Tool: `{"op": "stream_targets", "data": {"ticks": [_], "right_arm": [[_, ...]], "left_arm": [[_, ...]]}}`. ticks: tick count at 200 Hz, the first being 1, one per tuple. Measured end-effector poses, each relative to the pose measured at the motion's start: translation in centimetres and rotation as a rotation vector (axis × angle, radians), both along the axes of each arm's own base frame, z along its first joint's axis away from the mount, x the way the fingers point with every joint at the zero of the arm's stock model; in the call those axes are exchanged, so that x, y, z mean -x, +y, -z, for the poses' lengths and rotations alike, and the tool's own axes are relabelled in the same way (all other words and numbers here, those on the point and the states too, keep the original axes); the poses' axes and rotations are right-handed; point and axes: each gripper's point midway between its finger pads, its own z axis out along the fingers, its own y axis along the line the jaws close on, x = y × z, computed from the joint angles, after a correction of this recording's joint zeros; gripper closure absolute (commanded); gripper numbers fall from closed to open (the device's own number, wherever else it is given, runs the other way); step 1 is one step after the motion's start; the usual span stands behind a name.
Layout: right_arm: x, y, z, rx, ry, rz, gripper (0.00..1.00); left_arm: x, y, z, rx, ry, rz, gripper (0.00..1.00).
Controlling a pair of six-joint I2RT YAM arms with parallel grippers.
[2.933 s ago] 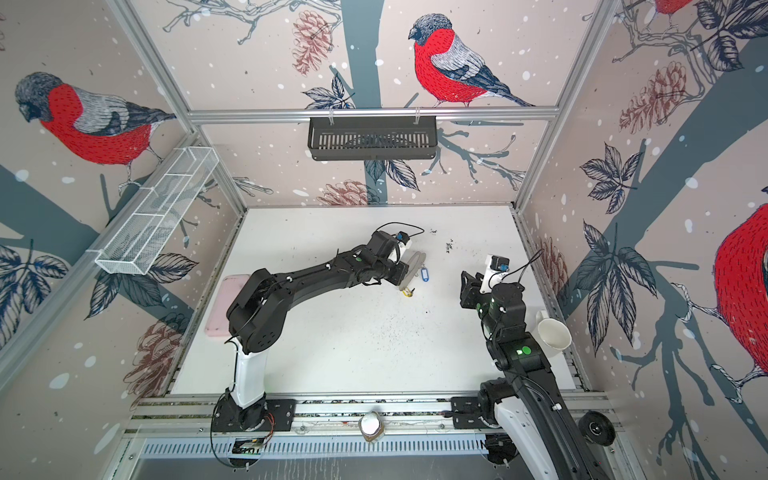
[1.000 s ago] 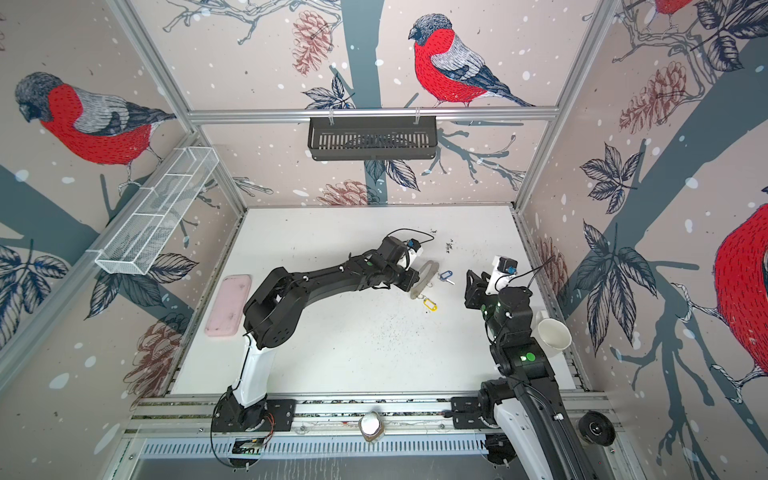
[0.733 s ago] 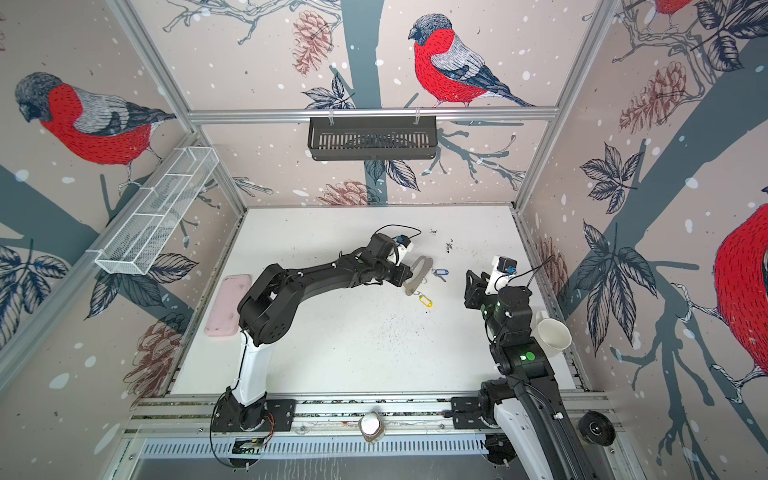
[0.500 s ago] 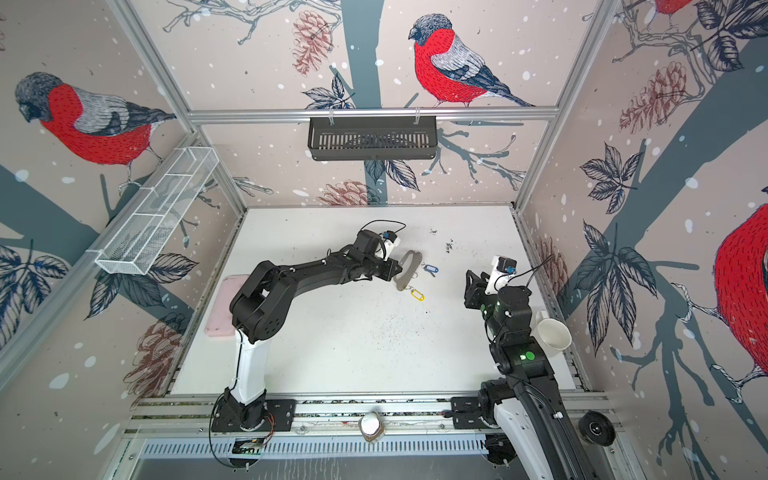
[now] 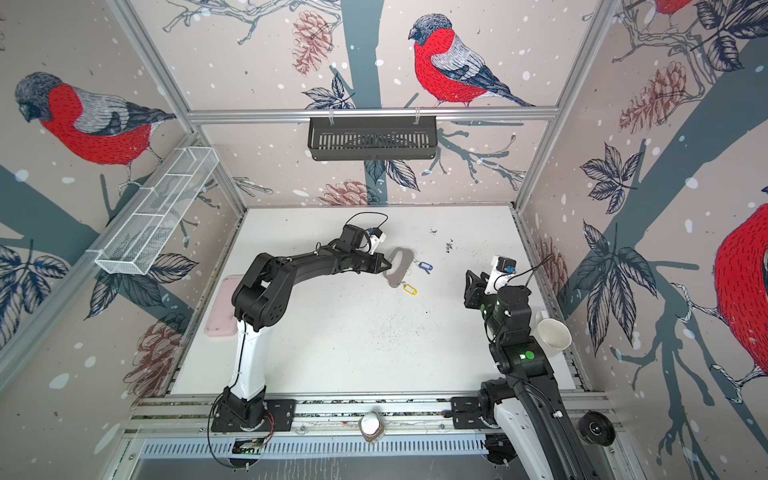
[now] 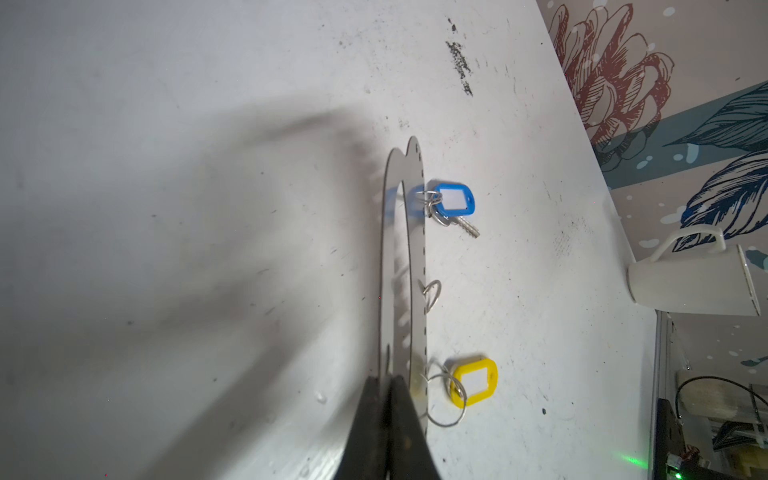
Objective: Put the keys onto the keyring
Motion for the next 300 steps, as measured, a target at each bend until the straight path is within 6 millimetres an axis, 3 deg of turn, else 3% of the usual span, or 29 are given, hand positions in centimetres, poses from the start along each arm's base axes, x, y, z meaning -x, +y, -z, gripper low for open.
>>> {"op": "stream_targets", "data": {"ticks": [76,137,202,213,245,300], "right_arm": [[0.0,0.0,0.1,0.000,0.003,0.000,0.55],[0.0,0.0,0.2,0.000,0.004,-0.002,0.55],[0.0,0.1,0.3,0.000,0.008,-0.005,0.54],[0.0,0.1,0.4,0.000,0.009,-0.005,0.54],[-0.3,0.5,1.3,-0.002,0.037,-0.028,0.47],[-2.3,4.2,6.9,-0.042,0.218,-0.204,0.42]], "left_arm": [[-0.5,1.6,2.4,-0.049,0.077,-0.033,0.82],[-0.9,2.0,2.3,-0.065,0.062,-0.051,0.75],[-1.7,5.5,1.9,-0.129,0.044,-0.149,0.70],[-1.6,6.3,1.6,-0.139,0.043,-0.165,0.65],[-1.4,7.9,-0.6,-0.152,0.001,-0.206,0.62],[0.4,10.1,-6.6,-0.146,-0.134,-0.266,0.59]]}}
